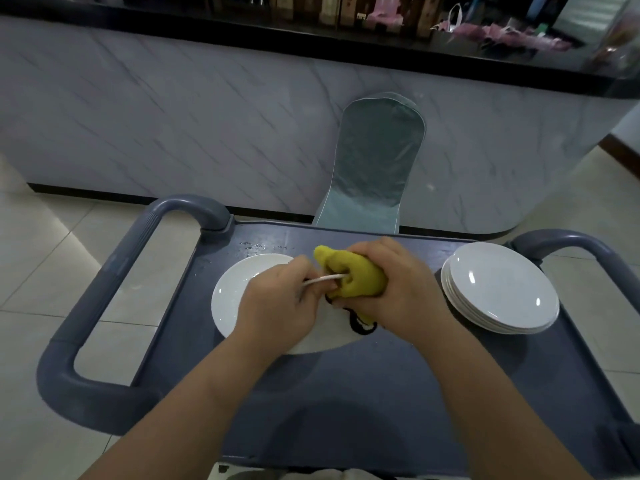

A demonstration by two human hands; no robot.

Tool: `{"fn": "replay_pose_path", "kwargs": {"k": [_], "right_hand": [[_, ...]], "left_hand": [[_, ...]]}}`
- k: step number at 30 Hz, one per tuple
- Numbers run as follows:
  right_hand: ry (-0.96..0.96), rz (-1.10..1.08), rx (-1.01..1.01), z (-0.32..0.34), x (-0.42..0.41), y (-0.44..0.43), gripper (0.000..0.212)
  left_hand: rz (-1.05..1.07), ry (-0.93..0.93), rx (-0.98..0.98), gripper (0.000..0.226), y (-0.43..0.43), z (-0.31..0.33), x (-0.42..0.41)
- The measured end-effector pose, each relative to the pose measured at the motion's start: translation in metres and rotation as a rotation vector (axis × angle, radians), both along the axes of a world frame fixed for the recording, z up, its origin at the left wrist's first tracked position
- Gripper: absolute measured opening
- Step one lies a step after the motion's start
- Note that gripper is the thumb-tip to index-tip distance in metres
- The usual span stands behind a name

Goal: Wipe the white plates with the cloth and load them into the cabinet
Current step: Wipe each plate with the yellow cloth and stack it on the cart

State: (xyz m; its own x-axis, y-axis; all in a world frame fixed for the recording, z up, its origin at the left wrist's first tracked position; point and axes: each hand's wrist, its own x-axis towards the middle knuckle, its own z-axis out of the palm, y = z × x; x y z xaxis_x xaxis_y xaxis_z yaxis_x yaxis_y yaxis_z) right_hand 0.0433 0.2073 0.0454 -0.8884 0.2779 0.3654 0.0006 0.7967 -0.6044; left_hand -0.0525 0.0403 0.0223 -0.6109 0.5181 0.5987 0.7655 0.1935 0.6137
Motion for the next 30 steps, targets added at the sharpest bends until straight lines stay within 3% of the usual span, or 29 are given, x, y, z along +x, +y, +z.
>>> {"fn": "replay_pose_path", "kwargs": {"k": [4, 8, 11, 13, 14, 16, 19, 20, 22, 24, 26, 27, 28, 30], "right_hand": [[-0.077, -0.167, -0.518, -0.023, 0.027, 0.016, 0.055], [-0.084, -0.253, -0.411, -0.028, 0.021, 0.012, 0.049], [-0.018, -0.214, -0.241, -0.015, 0.010, 0.009, 0.052], [0.010, -0.142, -0.041, -0.008, 0.004, 0.005, 0.053], [0.029, -0.120, 0.031, -0.007, 0.002, 0.003, 0.053], [0.076, -0.138, -0.101, -0.010, 0.004, 0.003, 0.052], [0.056, -0.209, -0.626, -0.019, 0.018, 0.013, 0.055], [0.010, -0.212, -0.690, -0.023, 0.023, 0.016, 0.055], [-0.088, -0.238, -0.566, -0.023, 0.024, 0.017, 0.049], [-0.140, -0.222, -0.266, -0.016, 0.012, 0.013, 0.046], [-0.121, -0.086, -0.005, -0.007, -0.003, 0.008, 0.049], [-0.078, -0.050, 0.035, -0.002, -0.007, 0.008, 0.050], [-0.022, -0.054, -0.040, 0.004, -0.008, 0.009, 0.050], [0.099, -0.127, -0.375, 0.006, 0.000, 0.016, 0.051]], "left_hand": [[0.188, -0.393, 0.198, 0.028, -0.018, -0.002, -0.012], [0.193, -0.307, 0.121, 0.035, -0.011, -0.001, -0.012], [0.080, -0.041, 0.049, 0.023, -0.004, 0.015, -0.020], [0.010, 0.189, -0.072, 0.034, 0.004, 0.019, -0.020], [-0.007, 0.215, -0.097, 0.038, 0.008, 0.019, -0.020], [0.025, 0.054, -0.062, 0.033, 0.009, 0.019, -0.020], [0.127, -0.283, 0.163, 0.021, 0.001, 0.008, -0.032], [0.137, -0.327, 0.196, 0.023, -0.001, 0.004, -0.034], [0.080, -0.303, 0.140, 0.024, 0.002, -0.002, -0.030], [0.019, -0.131, -0.006, 0.022, 0.012, -0.004, -0.019], [-0.021, 0.027, -0.085, 0.028, 0.020, -0.004, -0.010], [-0.024, 0.022, -0.051, 0.024, 0.021, -0.001, -0.012], [-0.008, -0.051, 0.020, 0.016, 0.019, 0.003, -0.016], [0.116, -0.262, 0.207, 0.015, 0.009, 0.008, -0.027]]}}
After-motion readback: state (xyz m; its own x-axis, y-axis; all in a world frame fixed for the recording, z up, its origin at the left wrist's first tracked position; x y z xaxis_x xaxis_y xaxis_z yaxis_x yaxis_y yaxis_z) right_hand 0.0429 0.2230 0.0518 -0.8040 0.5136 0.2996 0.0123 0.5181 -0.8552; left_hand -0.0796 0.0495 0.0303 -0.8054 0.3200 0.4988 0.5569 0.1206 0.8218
